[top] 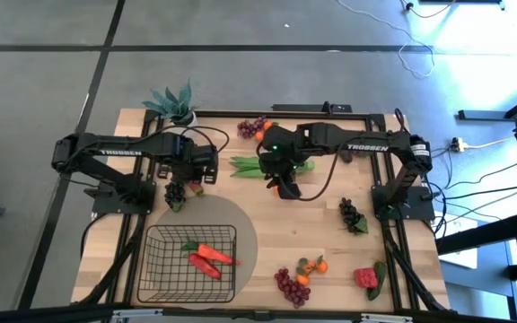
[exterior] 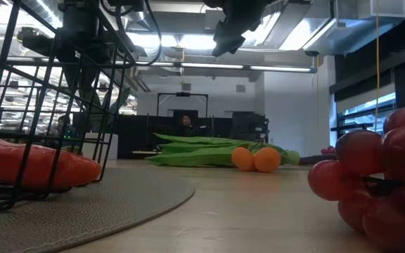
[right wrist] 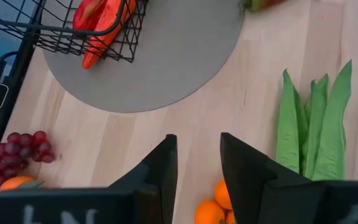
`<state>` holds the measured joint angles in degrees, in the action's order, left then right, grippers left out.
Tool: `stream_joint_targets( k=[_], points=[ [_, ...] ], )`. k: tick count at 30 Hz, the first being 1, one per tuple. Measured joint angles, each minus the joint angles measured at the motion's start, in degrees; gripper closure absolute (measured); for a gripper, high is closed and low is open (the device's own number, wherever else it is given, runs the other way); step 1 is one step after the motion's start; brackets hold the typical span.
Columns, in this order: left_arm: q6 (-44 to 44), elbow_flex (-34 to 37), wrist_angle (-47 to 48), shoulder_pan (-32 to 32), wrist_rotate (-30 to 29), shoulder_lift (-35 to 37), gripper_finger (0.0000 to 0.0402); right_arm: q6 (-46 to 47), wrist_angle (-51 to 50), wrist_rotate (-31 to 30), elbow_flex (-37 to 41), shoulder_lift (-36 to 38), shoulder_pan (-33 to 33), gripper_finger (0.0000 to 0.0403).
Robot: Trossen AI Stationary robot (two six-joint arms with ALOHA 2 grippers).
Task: Build produce basket
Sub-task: Put the dark red chilli pepper into the wire basket
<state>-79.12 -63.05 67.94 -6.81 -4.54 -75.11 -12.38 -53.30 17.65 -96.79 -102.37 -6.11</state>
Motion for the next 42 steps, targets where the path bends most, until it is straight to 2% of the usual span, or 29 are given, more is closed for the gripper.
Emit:
stream_joint_targets(
  k=[6, 15, 19, 25, 32, 35, 42],
  points=[
    [4.28, 0.00, -0.04, 0.02, -0.45, 0.00, 0.0317, 0.04, 0.00, -0.01, 0.00, 0.00, 0.00, 0.0295],
    [3.99, -0.01, -0.03, 0.02, -0.89, -0.22, 0.0317, 0.06, 0.00, -0.04, -0.02, -0.02, 0.00, 0.0295],
    [0.46, 0.00, -0.57, 0.00, -1.93, -1.22, 0.0317, 0.06, -0.02, -0.04, -0.02, -0.04, 0.00, 0.0295],
    [-9.26, -0.02, -1.01, 0.00, -3.90, -2.20, 0.0317, 0.06, 0.08, -0.06, -0.09, -0.07, 0.00, 0.0295],
    [-27.14, -0.02, -0.74, 0.02, -3.22, -3.49, 0.0315, 0.06, 0.65, -0.07, -0.11, -0.07, 0.00, 0.0295],
    [-31.77, -0.02, -0.57, 0.02, -2.80, -4.86, 0.0301, 0.06, 0.96, -0.07, -0.11, -0.07, 0.00, 0.0295],
    [-30.44, -0.02, -0.33, -0.36, -2.78, -9.32, 0.0236, 0.06, 1.30, -0.07, -0.11, -0.07, 0.00, 0.0295]
  ],
)
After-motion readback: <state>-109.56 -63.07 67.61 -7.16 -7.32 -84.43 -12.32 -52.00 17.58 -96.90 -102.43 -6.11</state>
